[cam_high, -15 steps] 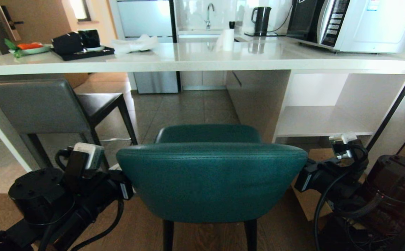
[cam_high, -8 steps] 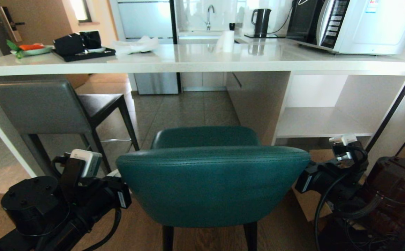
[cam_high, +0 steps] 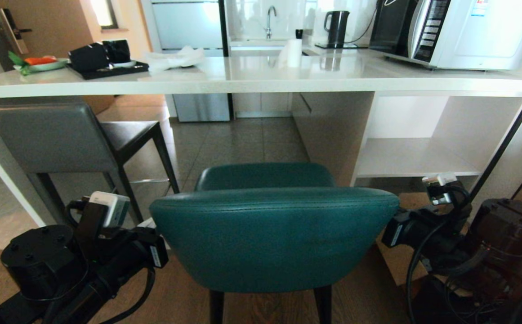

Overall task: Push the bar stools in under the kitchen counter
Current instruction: Pull the blue chair out from under the dining table

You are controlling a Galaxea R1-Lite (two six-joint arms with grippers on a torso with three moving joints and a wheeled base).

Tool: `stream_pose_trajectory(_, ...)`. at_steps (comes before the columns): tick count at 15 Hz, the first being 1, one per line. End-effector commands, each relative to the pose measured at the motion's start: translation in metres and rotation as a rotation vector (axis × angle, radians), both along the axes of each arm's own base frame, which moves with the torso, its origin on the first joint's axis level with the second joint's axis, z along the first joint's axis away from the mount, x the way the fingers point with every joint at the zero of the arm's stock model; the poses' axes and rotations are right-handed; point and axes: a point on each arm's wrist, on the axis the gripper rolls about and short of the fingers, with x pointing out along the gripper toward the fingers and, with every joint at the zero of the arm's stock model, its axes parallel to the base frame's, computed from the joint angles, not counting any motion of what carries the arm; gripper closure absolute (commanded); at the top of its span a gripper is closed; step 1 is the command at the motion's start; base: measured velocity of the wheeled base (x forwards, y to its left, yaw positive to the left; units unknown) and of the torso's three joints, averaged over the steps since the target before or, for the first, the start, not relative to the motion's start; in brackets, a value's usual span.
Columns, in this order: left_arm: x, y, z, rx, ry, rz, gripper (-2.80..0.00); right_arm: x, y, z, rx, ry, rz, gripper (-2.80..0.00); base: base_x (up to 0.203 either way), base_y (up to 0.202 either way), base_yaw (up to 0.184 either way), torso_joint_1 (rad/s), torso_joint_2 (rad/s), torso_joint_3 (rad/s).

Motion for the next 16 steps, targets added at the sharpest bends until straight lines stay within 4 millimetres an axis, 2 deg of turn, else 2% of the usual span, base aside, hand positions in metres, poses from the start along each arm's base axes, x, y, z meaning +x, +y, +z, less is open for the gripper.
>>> stream_pose_trajectory(1,0.000,0.000,-0.001,0.000,-0.002,0.010,0.00,0.005,-0.012,0.001,0.005,-0.012,-0.055,0.00,0.000,0.000,0.000,0.000,0.00,0.000)
stream_pose_trajectory(6,-0.001,0.001,0.001,-0.004,-0.009,0.014,0.00,0.016,-0.053,0.009,0.044,-0.038,-0.133,0.00,0.000,0.000,0.000,0.000,0.00,0.000)
stream_pose_trajectory(9,-0.005,0.008,0.011,-0.017,-0.048,0.035,0.00,0.011,-0.052,0.007,0.042,-0.025,-0.120,0.00,0.000,0.000,0.000,0.000,0.00,0.000)
stream_pose_trajectory(13,0.004,0.045,0.014,0.004,-0.070,0.203,0.00,0.007,-0.051,0.005,0.039,-0.010,-0.113,0.00,0.000,0.000,0.000,0.000,0.00,0.000)
stream_pose_trajectory(16,0.001,0.048,0.023,-0.007,-0.111,0.215,0.00,0.004,-0.052,0.005,0.037,-0.008,-0.113,0.00,0.000,0.000,0.000,0.000,0.00,0.000)
